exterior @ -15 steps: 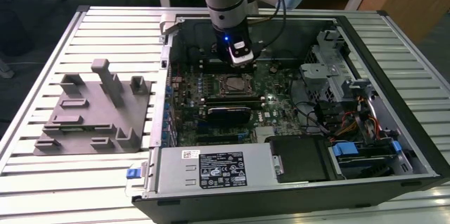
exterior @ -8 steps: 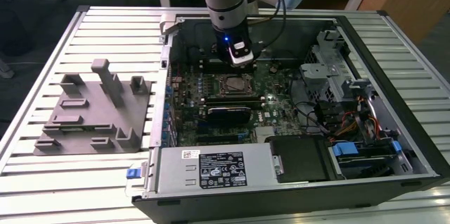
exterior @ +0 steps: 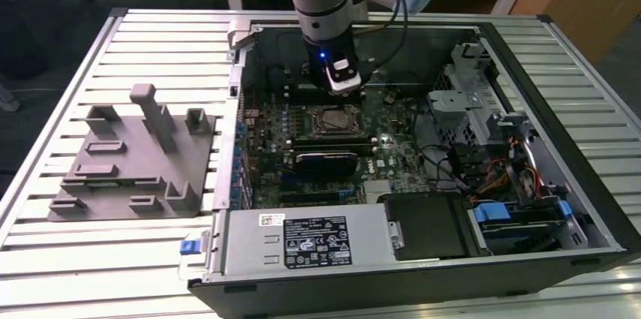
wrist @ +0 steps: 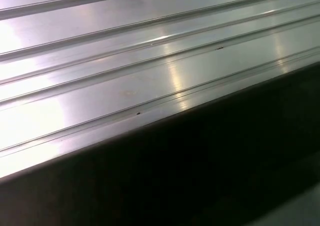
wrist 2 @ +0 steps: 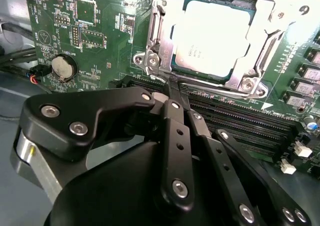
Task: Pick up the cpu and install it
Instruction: 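Install the first cpu locking lever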
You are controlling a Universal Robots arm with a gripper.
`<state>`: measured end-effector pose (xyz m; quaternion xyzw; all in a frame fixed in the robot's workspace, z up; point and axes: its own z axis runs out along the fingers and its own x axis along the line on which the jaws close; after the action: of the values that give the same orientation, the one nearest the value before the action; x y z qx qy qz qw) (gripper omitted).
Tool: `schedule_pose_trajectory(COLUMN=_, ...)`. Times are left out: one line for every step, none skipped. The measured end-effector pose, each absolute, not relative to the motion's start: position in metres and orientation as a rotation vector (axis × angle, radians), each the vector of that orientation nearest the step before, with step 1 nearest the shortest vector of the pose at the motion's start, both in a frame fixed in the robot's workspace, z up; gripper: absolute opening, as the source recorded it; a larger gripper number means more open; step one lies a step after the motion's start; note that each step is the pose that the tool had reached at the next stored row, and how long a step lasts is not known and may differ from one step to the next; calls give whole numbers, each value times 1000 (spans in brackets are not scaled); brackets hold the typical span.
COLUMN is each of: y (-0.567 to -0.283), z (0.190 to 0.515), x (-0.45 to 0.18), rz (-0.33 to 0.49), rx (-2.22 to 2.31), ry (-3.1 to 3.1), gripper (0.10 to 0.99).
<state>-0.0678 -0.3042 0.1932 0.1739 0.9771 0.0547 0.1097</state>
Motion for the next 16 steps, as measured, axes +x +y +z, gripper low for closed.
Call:
schedule_pose_trajectory(y=-304, z=194, x=-68, rz=160, rx=511, ry=2873, gripper=106)
schedule_pose_trajectory(y=-304, z=195, x=-68, rz=160, rx=511, ry=2873, gripper=106)
schedule_pose_trajectory(y=-304, z=196, x=-68, rz=160, rx=511, ry=2873, gripper=106)
schedule_pose_trajectory(y=-304, z=197, x=-68, rz=160, rx=511, ry=2873, gripper=106)
schedule_pose_trajectory(y=-304, z=198, x=-68, rz=160, rx=511, ry=2873, gripper=106)
schedule_pose_trajectory(y=-304, z=199, x=-68, rz=160, rx=511, ry=2873, gripper=106)
schedule_pose_trajectory(y=-304, z=200, x=-68, rz=160, rx=511, ry=2873, gripper=106)
schedule_pose_trajectory(y=-304, z=201, x=-68, rz=160, rx=512, ry=2873, gripper=106)
schedule_pose_trajectory(y=-304, z=201, x=-68, rz=160, rx=512, ry=2872, gripper=106)
schedule_pose_trajectory(y=-304, z=201, x=-68, rz=160, rx=512, ry=2872, gripper=106)
schedule_pose_trajectory(y=-304, z=201, x=-68, rz=160, rx=512, ry=2872, gripper=106)
schedule_pose_trajectory(y=-304, z=201, x=-68, rz=160, rx=512, ry=2873, gripper=106)
schedule_pose_trajectory(y=-304, z=201, x=-68, rz=160, rx=512, ry=2873, gripper=106)
schedule_pose_trajectory(y=-304, z=201, x=-68, rz=159, rx=512, ry=2873, gripper=106)
schedule_pose_trajectory(y=-304, z=201, x=-68, rz=155, rx=512, ry=2876, gripper=106)
schedule_pose_trajectory(y=-304, z=201, x=-67, rz=151, rx=513, ry=2882, gripper=106)
